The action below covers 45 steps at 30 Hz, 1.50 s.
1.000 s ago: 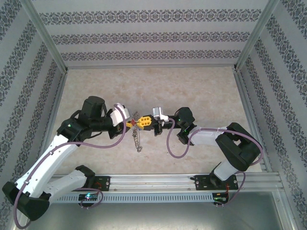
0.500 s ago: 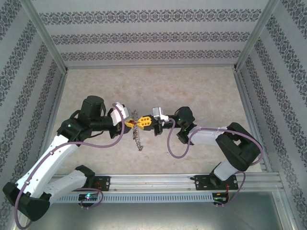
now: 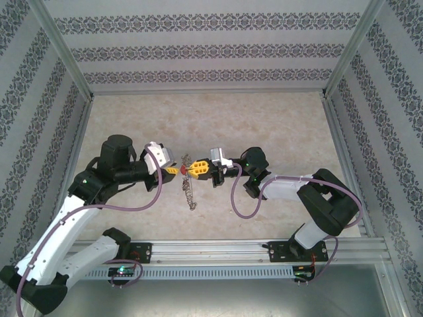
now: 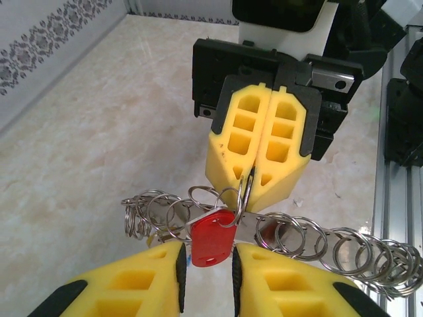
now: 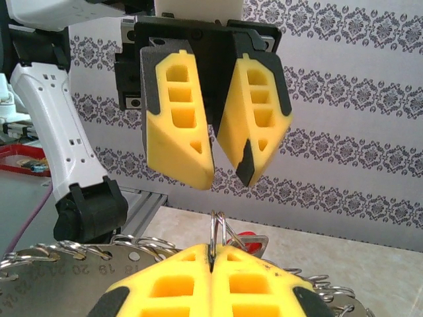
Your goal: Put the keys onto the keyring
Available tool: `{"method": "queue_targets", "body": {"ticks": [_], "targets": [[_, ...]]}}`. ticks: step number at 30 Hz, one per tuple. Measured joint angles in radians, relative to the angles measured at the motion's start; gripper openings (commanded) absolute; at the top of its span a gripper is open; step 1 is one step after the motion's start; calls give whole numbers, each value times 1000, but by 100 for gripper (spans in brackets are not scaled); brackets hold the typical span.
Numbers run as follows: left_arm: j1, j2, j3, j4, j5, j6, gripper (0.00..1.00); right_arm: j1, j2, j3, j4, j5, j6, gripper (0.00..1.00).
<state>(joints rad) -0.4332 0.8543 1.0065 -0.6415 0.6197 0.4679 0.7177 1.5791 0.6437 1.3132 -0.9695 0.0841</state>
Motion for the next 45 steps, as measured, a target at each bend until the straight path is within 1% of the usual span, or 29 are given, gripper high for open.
{"method": "queue_targets", "body": {"ticks": [6,10,17,19,22,23,25,27,29,35,43,44,45], "targets": [[2,20,-2,50,18,14,34,0,3,14,0,-10,0,0],[2,47,-2,80,69,18,34,0,5,14,0,-11,0,0],[2,78,-2,80,141,23,33,0,6,16,0,-14,0,0],[2,85,-2,77,162,24,30,0,10,19,0,-16,0,0],[2,98,-2,66,180,32,19,0,13,29,0,-17,0,0],[2,101,-2,63,183,37,17,0,13,32,0,-18,0,0],[3,103,-2,61,184,42,18,0,13,32,0,-23,0,0],[3,102,-2,57,184,43,23,0,13,32,0,-24,0,0],[3,102,-2,50,183,45,23,0,14,32,0,-24,0,0],[3,102,-2,42,184,48,17,0,15,33,0,-27,0,0],[3,103,-2,42,183,48,16,0,15,33,0,-27,0,0],[3,104,-2,42,182,48,15,0,15,33,0,-27,0,0],[3,105,-2,40,180,49,10,0,15,33,-1,-27,0,0]]}}
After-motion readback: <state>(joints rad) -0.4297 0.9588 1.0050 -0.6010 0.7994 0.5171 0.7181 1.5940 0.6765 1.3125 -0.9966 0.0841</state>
